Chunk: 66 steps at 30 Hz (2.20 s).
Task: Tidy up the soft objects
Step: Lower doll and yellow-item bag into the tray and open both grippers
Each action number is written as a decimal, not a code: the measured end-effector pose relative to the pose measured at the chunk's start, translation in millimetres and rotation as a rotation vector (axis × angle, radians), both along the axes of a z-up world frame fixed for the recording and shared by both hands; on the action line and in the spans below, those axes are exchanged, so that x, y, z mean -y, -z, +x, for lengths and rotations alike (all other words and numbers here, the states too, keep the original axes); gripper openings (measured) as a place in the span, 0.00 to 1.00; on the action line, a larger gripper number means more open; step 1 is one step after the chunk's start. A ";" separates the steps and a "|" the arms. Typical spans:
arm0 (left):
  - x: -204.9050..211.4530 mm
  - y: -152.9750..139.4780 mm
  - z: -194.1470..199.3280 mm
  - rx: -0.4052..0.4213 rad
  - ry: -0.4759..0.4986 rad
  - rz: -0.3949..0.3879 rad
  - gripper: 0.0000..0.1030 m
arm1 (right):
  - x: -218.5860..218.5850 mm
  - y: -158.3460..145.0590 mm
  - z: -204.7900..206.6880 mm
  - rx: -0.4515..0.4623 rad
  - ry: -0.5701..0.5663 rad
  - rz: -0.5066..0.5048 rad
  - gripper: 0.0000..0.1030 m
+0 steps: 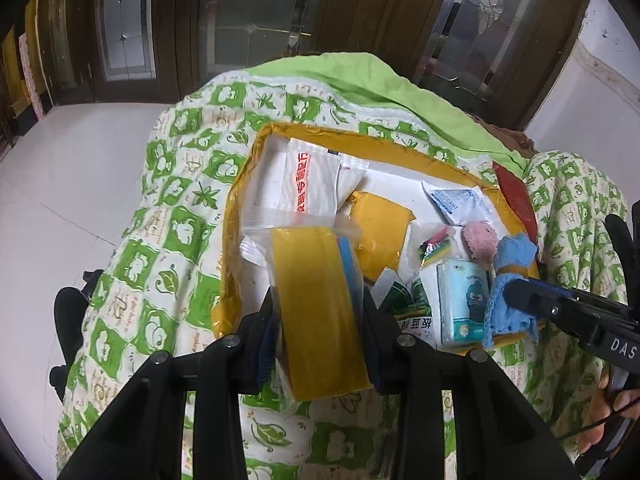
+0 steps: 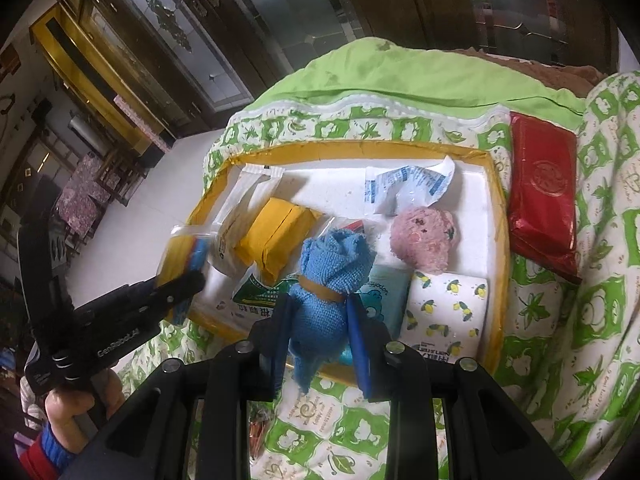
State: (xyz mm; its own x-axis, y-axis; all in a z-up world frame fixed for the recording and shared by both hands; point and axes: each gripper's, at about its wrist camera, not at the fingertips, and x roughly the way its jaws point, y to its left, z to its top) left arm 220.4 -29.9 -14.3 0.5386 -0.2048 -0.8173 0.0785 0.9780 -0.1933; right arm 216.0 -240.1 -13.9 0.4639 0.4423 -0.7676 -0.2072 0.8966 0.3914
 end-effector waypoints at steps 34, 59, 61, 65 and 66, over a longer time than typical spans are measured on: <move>10.2 24.6 25.5 0.038 0.020 0.083 0.34 | -33.8 46.7 62.5 -0.061 -0.008 -0.060 0.29; 9.2 12.0 11.5 0.106 -0.011 0.060 0.68 | -36.4 31.4 53.3 0.024 0.015 -0.002 0.47; 9.1 9.2 7.2 0.115 -0.015 0.062 0.74 | -31.9 25.7 46.9 0.042 0.027 0.011 0.56; 8.7 5.6 0.0 0.120 -0.020 0.057 0.77 | -19.8 19.9 35.6 0.048 0.048 0.036 0.65; 8.5 4.6 -2.2 0.120 -0.022 0.056 0.77 | -17.9 19.3 33.2 0.048 0.053 0.037 0.65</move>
State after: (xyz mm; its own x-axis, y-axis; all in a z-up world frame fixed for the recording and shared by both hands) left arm 218.3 -38.4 -18.9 0.6366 -0.1481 -0.7568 0.0766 0.9887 -0.1290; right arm 249.2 -222.2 -33.2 0.5234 0.4439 -0.7274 -0.1796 0.8919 0.4151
